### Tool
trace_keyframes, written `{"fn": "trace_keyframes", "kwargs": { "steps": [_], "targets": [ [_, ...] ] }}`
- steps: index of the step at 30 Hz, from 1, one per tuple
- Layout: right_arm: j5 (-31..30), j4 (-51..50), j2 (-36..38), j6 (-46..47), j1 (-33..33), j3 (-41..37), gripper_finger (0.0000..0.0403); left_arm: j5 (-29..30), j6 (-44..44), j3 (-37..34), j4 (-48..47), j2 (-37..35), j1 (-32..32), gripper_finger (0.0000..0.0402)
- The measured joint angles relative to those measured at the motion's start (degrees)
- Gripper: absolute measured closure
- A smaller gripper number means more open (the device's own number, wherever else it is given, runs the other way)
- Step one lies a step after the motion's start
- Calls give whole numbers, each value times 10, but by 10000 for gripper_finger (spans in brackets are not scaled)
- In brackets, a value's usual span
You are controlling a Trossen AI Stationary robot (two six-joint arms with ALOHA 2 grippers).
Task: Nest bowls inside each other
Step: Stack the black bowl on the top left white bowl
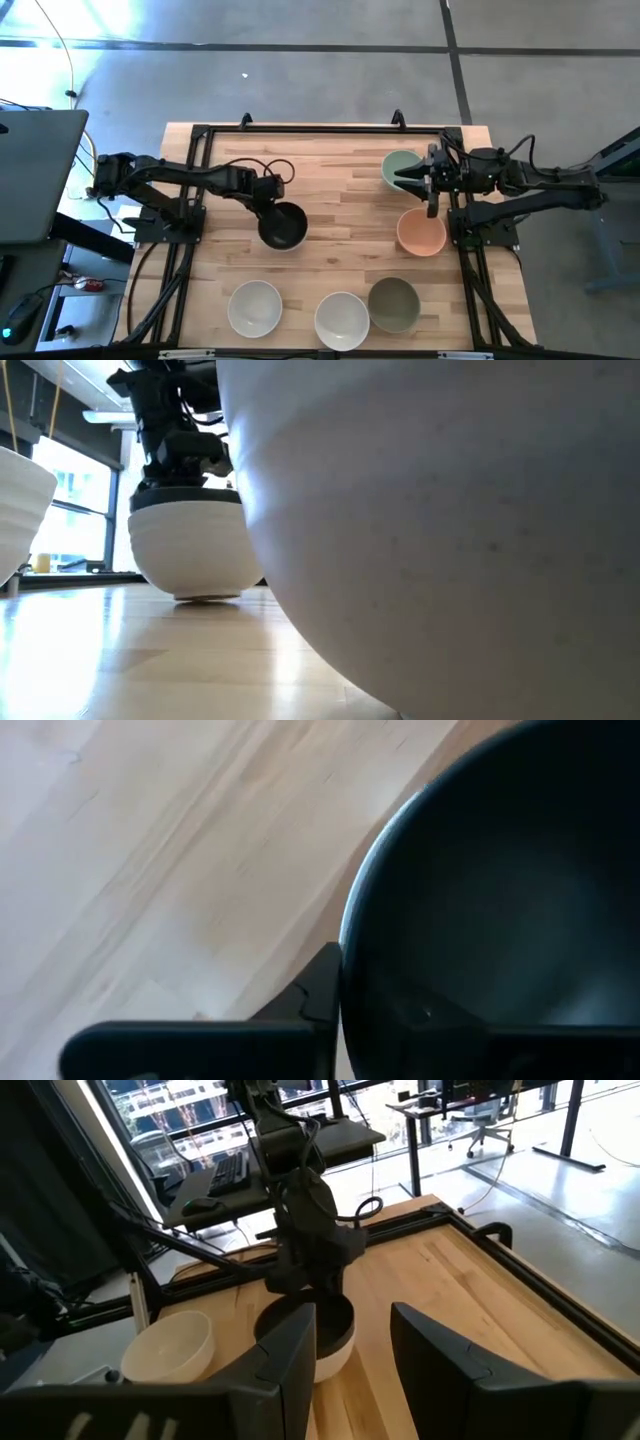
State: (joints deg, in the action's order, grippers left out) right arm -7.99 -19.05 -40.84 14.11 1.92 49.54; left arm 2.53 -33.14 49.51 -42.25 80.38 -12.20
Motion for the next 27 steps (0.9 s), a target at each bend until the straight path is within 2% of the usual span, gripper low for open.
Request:
{"fn": "trace_keyframes", "kwargs": {
  "steps": [7,11,24,27],
  "targets": [
    [0,0,0,-2,1,0,279,-1,-18,0,5,-33,3,296],
    [0,-1,0,-9,0,0,279,2,-26,9,3,-53,3,266],
    [0,-2,0,-9,0,0,279,-5,-38,14,-70,-63,3,223],
    [0,-3,0,-6,0,0,279,-32,-38,13,-83,-63,2,218]
  ]
}}
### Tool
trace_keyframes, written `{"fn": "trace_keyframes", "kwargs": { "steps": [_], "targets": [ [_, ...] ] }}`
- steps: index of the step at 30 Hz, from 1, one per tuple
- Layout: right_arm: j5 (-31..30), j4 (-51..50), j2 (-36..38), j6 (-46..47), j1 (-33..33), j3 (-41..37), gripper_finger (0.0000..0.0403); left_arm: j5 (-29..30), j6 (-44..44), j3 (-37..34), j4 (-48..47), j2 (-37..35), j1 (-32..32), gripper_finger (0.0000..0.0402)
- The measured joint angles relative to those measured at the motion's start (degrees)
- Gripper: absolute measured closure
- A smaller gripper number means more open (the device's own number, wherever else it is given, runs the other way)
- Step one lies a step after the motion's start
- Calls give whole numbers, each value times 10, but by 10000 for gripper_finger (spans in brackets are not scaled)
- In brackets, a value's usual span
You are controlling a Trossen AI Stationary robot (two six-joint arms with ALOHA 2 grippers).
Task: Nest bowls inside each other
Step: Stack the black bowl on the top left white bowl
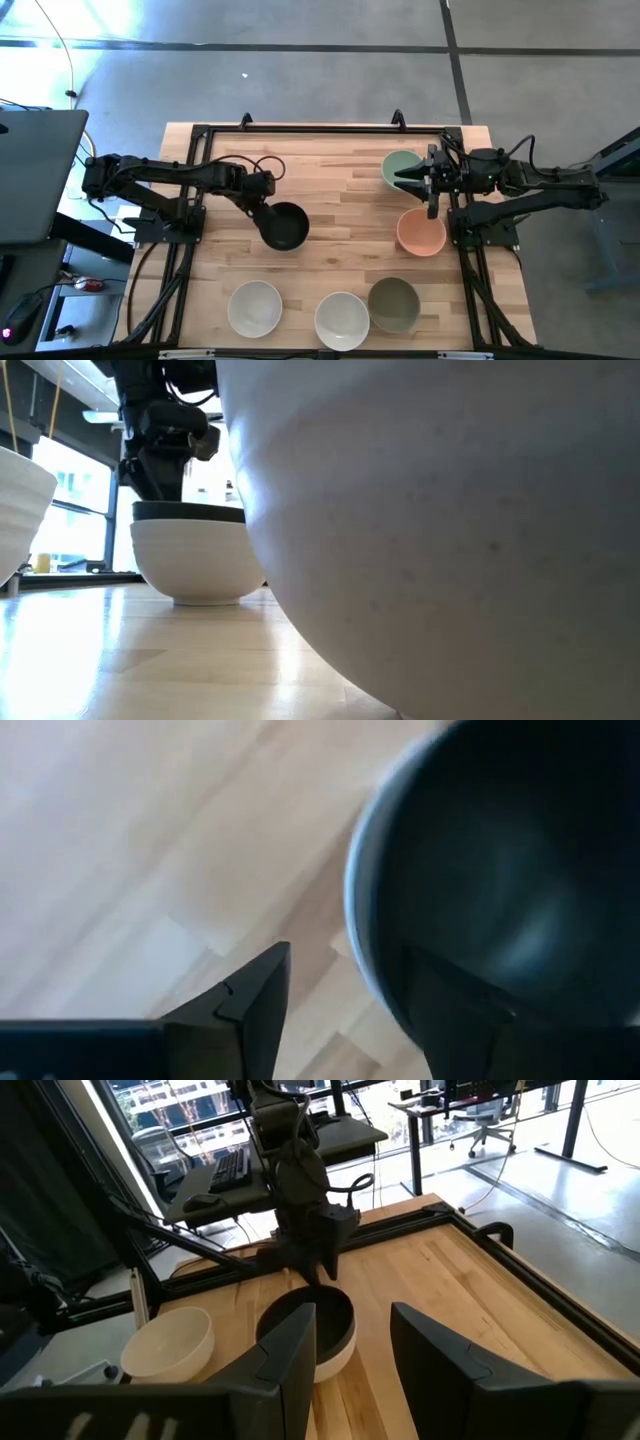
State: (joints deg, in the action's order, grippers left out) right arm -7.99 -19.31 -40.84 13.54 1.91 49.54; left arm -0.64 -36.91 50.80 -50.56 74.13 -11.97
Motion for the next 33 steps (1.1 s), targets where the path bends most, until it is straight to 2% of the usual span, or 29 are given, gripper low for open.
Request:
{"fn": "trace_keyframes", "kwargs": {
  "steps": [5,8,18,22,33],
  "targets": [
    [0,-2,0,4,0,0,279,-30,-10,-6,8,0,0,221],
    [0,-2,0,4,0,0,279,-39,-13,-6,10,0,0,236],
    [0,-2,0,5,0,0,279,-48,-20,-6,45,0,0,348],
    [0,-2,0,10,0,0,279,-47,-20,-6,52,0,0,379],
    [0,-2,0,12,0,0,279,-44,-19,-6,107,35,0,389]
  ]
}}
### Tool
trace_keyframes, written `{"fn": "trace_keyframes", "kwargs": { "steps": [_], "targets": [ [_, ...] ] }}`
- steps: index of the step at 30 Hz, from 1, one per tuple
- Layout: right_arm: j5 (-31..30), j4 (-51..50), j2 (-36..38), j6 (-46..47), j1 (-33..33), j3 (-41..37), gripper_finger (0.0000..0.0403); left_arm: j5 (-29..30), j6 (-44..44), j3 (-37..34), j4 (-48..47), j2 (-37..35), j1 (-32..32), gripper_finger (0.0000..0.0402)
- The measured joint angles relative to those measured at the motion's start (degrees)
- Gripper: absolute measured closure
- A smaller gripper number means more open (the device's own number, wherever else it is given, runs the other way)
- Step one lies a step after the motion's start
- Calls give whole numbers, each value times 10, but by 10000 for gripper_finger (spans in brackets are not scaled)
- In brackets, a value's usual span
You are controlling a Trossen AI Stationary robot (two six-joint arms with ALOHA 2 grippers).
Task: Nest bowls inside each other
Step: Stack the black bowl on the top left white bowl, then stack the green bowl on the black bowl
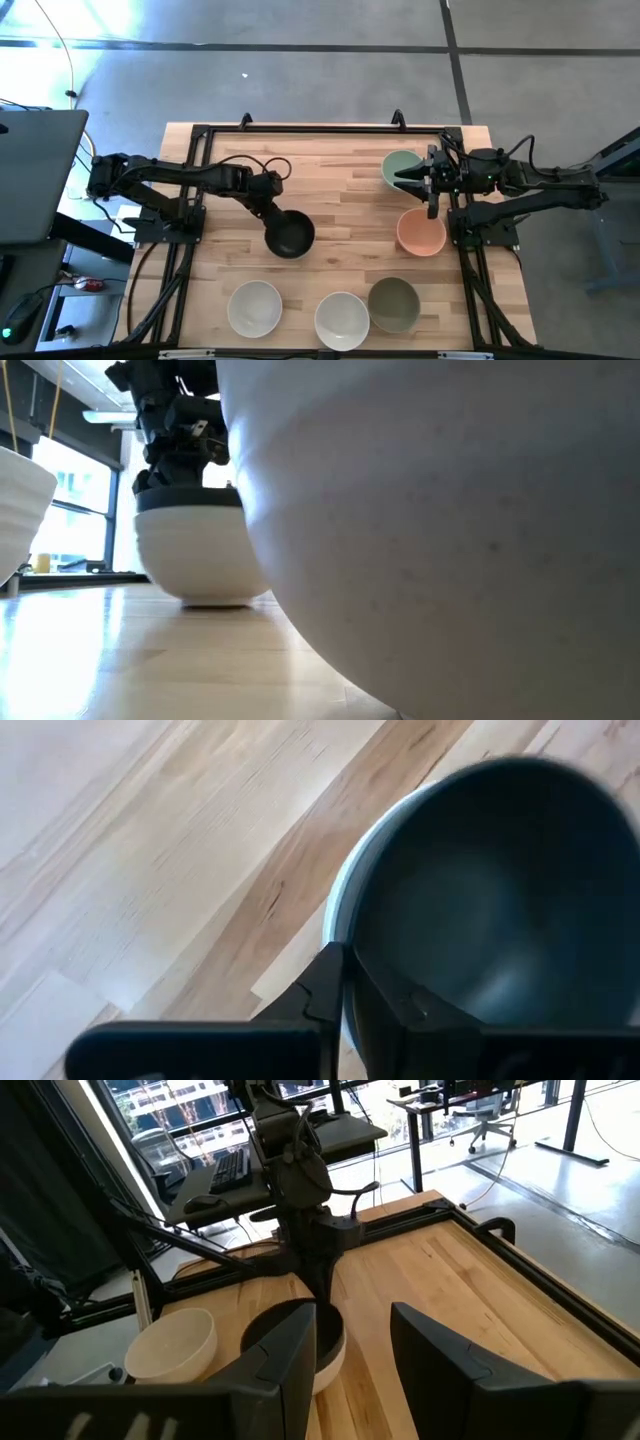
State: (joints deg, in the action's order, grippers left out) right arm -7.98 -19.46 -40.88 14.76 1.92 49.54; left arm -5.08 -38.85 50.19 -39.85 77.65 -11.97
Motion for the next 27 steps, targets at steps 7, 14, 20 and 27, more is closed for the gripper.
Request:
{"fn": "trace_keyframes", "kwargs": {
  "steps": [7,14,20,27],
  "targets": [
    [0,-6,0,4,0,0,279,2,0,0,28,8,0,355],
    [0,-9,0,-2,0,0,279,3,-6,0,33,-2,0,310],
    [1,-19,0,17,0,0,279,5,-5,0,30,-15,0,297],
    [2,-51,-3,34,0,0,279,14,27,5,50,-62,-31,284]
  ]
}}
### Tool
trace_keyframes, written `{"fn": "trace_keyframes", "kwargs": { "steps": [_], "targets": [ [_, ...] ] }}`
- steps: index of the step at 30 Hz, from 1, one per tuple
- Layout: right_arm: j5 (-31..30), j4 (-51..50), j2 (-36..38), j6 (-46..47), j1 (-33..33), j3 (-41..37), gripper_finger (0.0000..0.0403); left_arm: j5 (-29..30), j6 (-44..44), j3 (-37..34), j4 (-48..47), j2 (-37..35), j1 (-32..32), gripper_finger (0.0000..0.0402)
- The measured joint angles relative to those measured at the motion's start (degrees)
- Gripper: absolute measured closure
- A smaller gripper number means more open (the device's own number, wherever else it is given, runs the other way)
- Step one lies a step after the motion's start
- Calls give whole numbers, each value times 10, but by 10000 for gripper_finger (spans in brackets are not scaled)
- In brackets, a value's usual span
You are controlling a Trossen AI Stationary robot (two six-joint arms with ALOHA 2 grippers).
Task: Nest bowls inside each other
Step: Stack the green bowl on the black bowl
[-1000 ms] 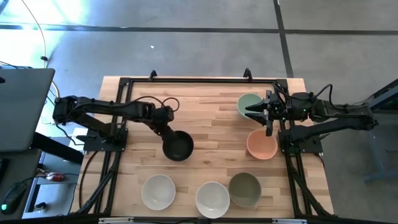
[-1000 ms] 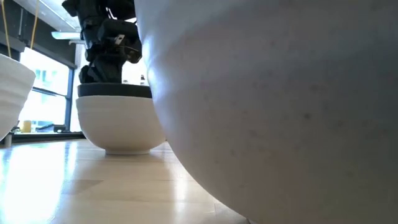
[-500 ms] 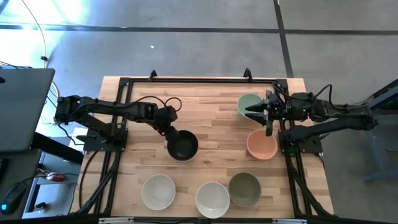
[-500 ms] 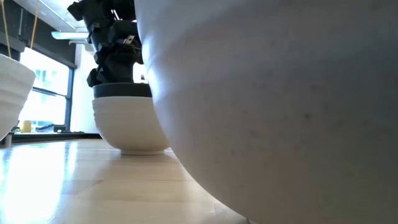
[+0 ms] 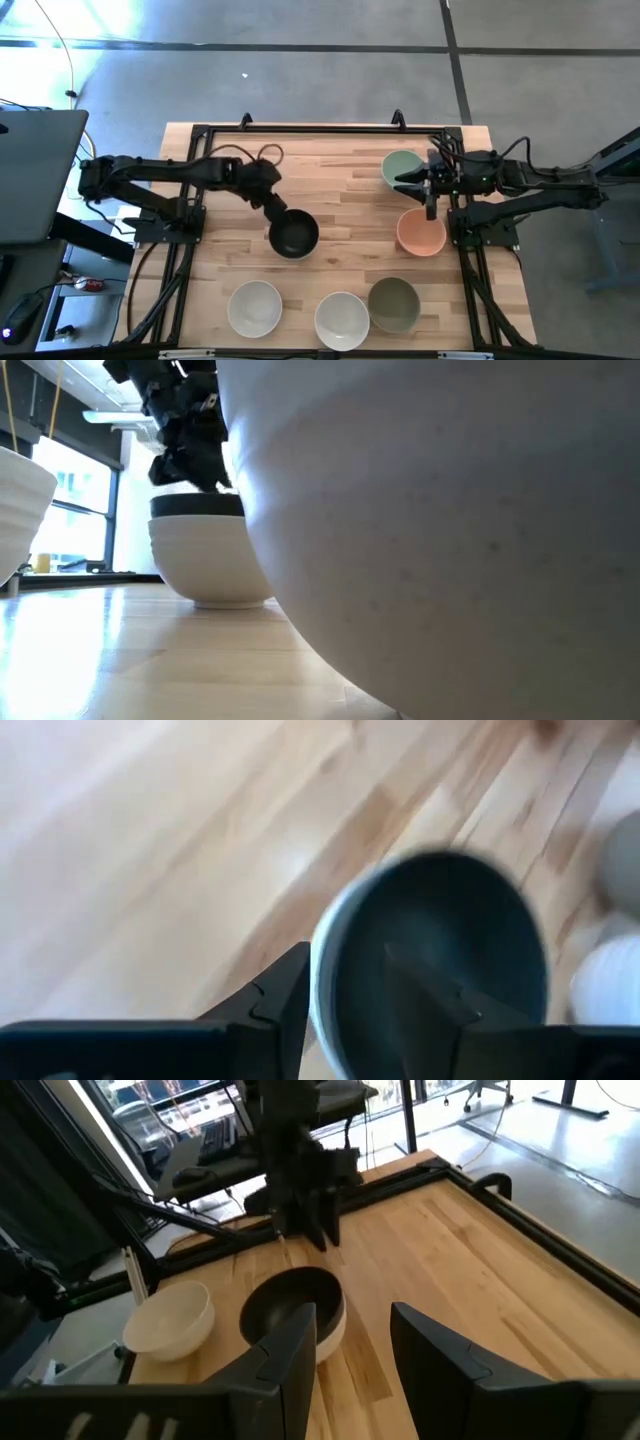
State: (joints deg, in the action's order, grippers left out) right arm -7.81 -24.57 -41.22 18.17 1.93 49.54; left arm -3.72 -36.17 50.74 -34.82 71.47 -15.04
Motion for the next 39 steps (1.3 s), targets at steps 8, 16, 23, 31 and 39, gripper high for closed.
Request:
{"fn": "trace_keyframes", "kwargs": {
  "steps": [8,16,23,31,39],
  "targets": [
    [-27,-50,-4,30,0,0,279,37,100,115,29,24,-38,248],
    [-95,-149,-4,95,0,0,279,76,175,235,-30,111,-63,226],
    [-180,-277,-3,222,-15,0,279,80,199,279,-33,175,-63,224],
    [-202,-374,-3,365,-92,0,279,85,210,282,-42,177,-65,224],
    [-150,-403,-16,398,-200,0,279,122,214,283,-84,147,-76,224]
  ]
}}
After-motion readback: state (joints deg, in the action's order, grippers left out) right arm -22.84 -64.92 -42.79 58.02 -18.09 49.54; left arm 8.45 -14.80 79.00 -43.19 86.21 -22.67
